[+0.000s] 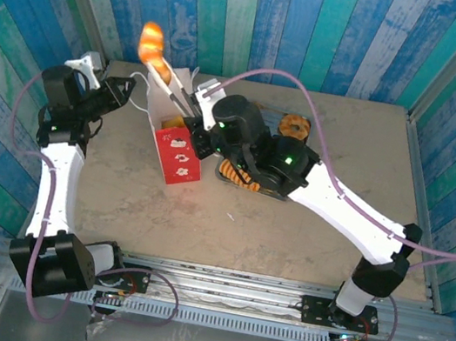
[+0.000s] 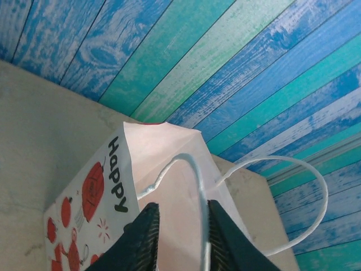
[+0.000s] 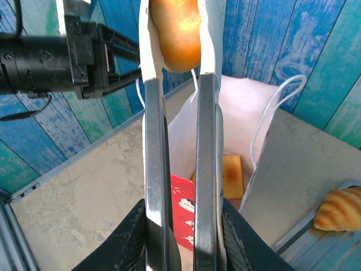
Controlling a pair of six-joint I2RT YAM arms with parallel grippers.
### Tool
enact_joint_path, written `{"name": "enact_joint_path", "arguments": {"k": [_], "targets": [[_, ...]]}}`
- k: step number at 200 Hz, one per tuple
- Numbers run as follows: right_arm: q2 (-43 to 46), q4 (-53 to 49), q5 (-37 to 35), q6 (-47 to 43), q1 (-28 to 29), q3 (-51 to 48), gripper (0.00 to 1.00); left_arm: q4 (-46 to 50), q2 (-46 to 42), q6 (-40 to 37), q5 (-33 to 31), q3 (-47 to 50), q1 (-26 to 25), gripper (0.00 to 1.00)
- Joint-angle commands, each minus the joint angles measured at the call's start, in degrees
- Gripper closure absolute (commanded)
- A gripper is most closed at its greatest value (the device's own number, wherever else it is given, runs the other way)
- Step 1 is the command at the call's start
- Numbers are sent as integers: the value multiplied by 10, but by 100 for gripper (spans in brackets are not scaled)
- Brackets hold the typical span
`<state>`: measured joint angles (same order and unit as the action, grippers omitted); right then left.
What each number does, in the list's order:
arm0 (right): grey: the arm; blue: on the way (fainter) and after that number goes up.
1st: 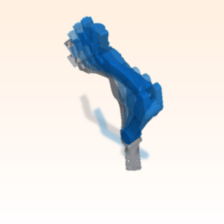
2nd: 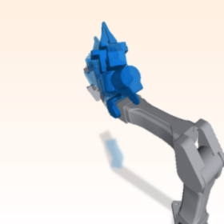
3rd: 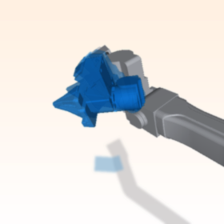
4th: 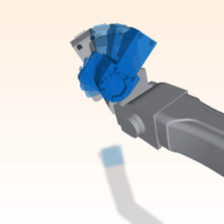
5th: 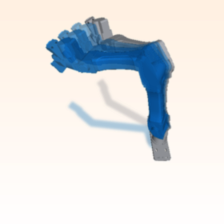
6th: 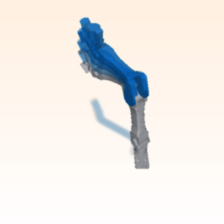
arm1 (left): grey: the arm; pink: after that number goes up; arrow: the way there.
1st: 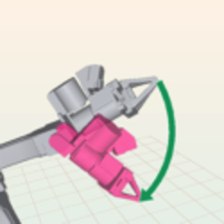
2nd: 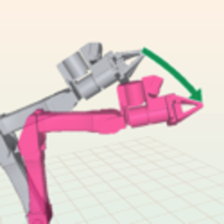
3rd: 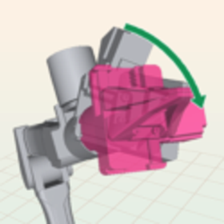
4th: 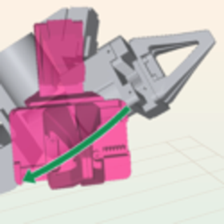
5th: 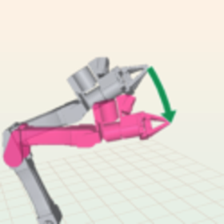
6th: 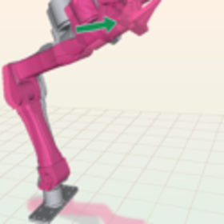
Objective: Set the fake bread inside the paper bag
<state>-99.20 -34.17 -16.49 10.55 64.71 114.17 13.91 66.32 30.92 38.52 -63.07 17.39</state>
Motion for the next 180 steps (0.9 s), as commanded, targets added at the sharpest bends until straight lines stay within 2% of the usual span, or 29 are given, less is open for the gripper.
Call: {"name": "enact_joint_path", "arguments": {"k": [1, 30, 54, 116, 180], "targets": [[-16, -16, -11, 13, 2, 30, 90, -8, 2, -16, -2, -12, -1, 81], [-40, -52, -34, 27, 3, 45, 89, 31, -13, -56, -51, -18, -1, 93], [-55, -81, -35, 39, -2, 50, 89, 44, -24, -72, -63, -17, -1, 100], [-95, -159, 10, 69, -36, 79, 89, 53, -32, -88, -77, -16, -1, 100], [-97, -175, 15, 72, -63, 63, 87, 55, -33, -89, -83, -17, -1, 100]]}}
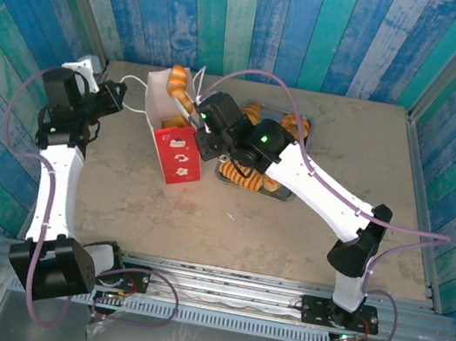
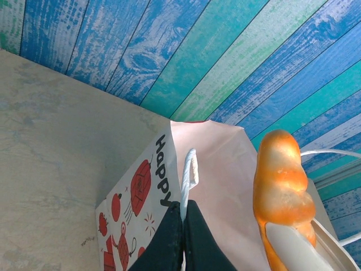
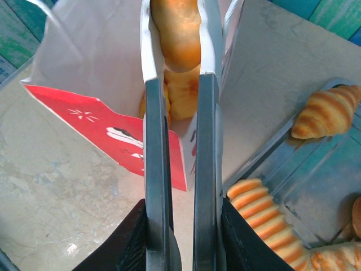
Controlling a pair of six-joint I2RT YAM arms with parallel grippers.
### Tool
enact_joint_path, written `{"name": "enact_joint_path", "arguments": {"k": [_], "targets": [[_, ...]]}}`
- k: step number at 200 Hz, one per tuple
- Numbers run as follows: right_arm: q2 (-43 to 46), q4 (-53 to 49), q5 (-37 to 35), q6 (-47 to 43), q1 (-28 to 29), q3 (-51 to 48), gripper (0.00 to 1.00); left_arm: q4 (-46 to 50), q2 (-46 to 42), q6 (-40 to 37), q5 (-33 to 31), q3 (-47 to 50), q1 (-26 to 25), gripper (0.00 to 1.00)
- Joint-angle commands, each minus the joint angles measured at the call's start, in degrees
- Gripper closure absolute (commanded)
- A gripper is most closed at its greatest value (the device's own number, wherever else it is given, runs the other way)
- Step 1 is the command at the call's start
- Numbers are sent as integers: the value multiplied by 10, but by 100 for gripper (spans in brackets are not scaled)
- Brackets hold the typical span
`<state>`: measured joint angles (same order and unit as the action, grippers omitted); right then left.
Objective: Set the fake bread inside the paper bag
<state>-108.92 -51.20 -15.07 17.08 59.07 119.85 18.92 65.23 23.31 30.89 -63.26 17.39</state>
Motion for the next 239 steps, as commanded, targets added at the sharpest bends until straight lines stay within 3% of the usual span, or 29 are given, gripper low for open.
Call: {"name": "enact_joint_path", "arguments": {"k": [1, 90, 239], "targets": [[0, -5, 1, 7, -6, 7, 86, 5, -22, -13, -7, -15, -1, 100], [4, -5, 5, -9, -11, -3, 60, -1, -20, -14, -10, -10, -1, 100], [0, -8, 8, -6, -14, 10, 51, 11, -19, -25, 8, -21, -1, 100]]}}
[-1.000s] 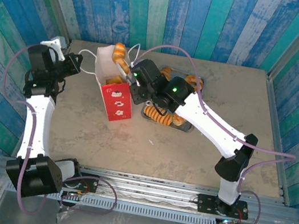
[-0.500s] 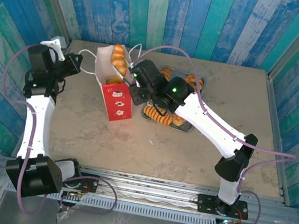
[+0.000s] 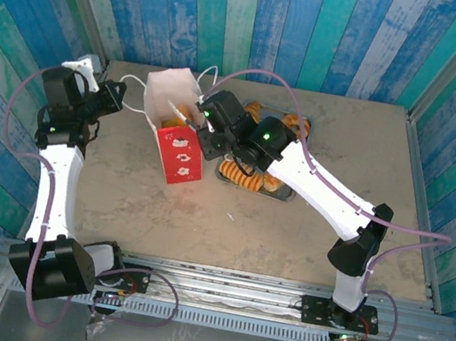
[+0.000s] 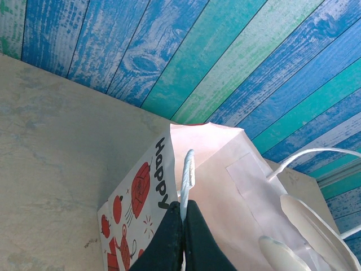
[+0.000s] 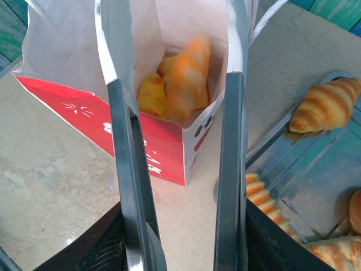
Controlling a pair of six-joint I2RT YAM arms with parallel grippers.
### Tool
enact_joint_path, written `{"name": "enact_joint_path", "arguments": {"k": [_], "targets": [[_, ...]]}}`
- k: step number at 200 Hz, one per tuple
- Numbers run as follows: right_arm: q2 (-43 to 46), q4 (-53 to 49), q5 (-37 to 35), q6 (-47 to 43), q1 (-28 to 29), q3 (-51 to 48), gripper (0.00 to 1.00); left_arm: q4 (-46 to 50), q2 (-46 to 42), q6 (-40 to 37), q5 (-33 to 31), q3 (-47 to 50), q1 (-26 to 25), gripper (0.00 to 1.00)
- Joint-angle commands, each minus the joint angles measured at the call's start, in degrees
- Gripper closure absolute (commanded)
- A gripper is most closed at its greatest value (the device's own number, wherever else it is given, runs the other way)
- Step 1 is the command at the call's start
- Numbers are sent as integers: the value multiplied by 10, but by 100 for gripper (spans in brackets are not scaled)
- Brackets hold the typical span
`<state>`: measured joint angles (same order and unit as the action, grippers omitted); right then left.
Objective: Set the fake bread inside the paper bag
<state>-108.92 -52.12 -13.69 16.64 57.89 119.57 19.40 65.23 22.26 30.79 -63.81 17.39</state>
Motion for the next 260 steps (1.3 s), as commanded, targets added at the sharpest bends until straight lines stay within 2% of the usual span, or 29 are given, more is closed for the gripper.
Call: {"name": "enact_joint_path", "arguments": {"k": [1, 44, 80, 96, 114, 148, 168, 187, 221, 260], "targets": [[0, 1, -6, -1, -3, 13, 51, 7, -19, -14, 9, -15, -1, 100], [-2, 5, 0, -4, -3, 29, 52, 0, -17, -10, 22, -13, -1, 100], [11, 15, 13, -13, -3, 50, 52, -9, -12, -3, 35, -13, -1, 90], [27, 29, 26, -21, -3, 58, 52, -16, -8, 2, 54, -13, -1, 81], [48, 44, 41, -30, -4, 76, 52, -12, -3, -1, 63, -20, -1, 65], [78, 54, 97, -38, -31, 134, 52, 10, -1, -30, 43, -32, -1, 40], [103, 64, 101, -39, -54, 137, 52, 21, -8, -44, 28, -30, -1, 25], [134, 75, 89, -28, -84, 102, 53, 20, -23, -51, 16, -20, -1, 15], [197, 90, 77, -1, -148, -25, 52, 3, -60, -53, -11, 10, -1, 0], [229, 114, 84, 21, -217, -195, 52, -45, -102, -20, 14, 84, -1, 6]]}}
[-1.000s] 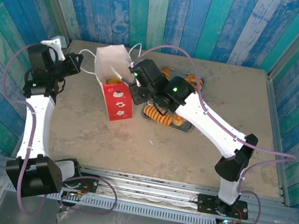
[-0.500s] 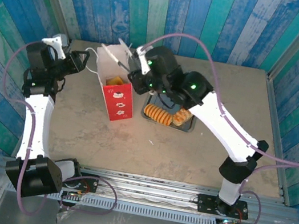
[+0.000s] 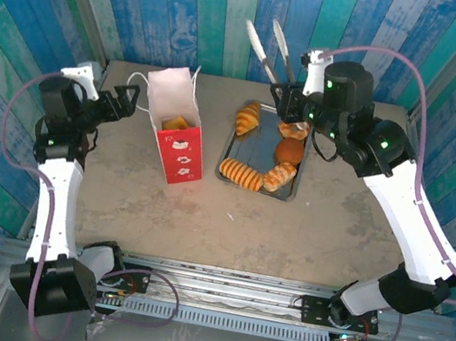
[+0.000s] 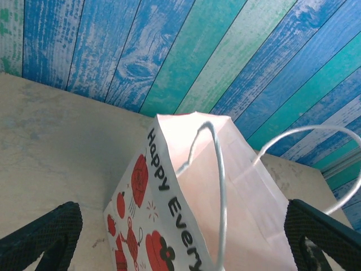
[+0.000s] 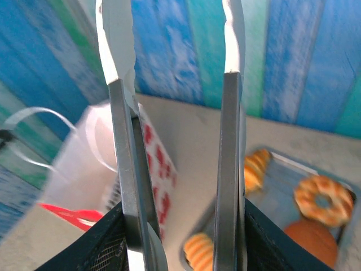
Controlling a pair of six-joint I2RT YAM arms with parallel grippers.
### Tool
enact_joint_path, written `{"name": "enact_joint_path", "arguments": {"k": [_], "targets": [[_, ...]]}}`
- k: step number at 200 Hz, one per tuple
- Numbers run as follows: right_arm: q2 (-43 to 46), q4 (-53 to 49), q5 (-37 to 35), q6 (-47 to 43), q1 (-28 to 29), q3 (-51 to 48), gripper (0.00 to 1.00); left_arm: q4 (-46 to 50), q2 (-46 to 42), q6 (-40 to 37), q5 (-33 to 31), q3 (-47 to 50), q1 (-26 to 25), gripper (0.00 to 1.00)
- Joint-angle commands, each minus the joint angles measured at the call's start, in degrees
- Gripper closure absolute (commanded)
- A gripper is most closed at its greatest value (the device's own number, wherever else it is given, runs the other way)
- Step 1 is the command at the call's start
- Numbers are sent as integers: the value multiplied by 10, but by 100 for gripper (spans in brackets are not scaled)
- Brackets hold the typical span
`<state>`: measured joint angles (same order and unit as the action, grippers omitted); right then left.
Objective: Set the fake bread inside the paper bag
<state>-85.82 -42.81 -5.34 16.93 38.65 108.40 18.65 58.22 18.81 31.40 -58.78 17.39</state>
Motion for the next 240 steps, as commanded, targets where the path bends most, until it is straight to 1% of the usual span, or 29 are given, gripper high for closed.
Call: {"name": "enact_joint_path", "arguments": {"k": [1, 22, 49, 64, 104, 109, 126, 169, 195, 240], "targets": [[-2, 22, 0, 19, -26, -88, 52, -38, -33, 15, 8, 35, -1, 6], [-13, 56, -2, 30, -38, -171, 52, -53, -52, 26, 9, 65, -1, 6], [-69, 84, 7, 39, -39, -215, 52, -52, -59, 24, 7, 80, -1, 6], [-113, 78, 7, 39, -39, -204, 51, -49, -60, 20, 7, 85, -1, 6], [-218, 64, 10, 40, -39, -130, 50, -46, -62, 15, 5, 93, -1, 6], [-228, 64, 10, 40, -56, -122, 49, -46, -62, 14, 5, 93, -1, 6], [-256, 60, 24, 46, -68, -96, 49, -41, -62, 10, 3, 91, -1, 6], [-292, 51, 42, 48, -89, -68, 46, -35, -64, 4, 0, 90, -1, 6], [-302, 51, 70, 46, -97, -64, 45, -34, -63, 1, -2, 90, -1, 6], [-312, 53, 88, 43, -103, -65, 44, -34, -63, 3, 0, 91, -1, 6]]}}
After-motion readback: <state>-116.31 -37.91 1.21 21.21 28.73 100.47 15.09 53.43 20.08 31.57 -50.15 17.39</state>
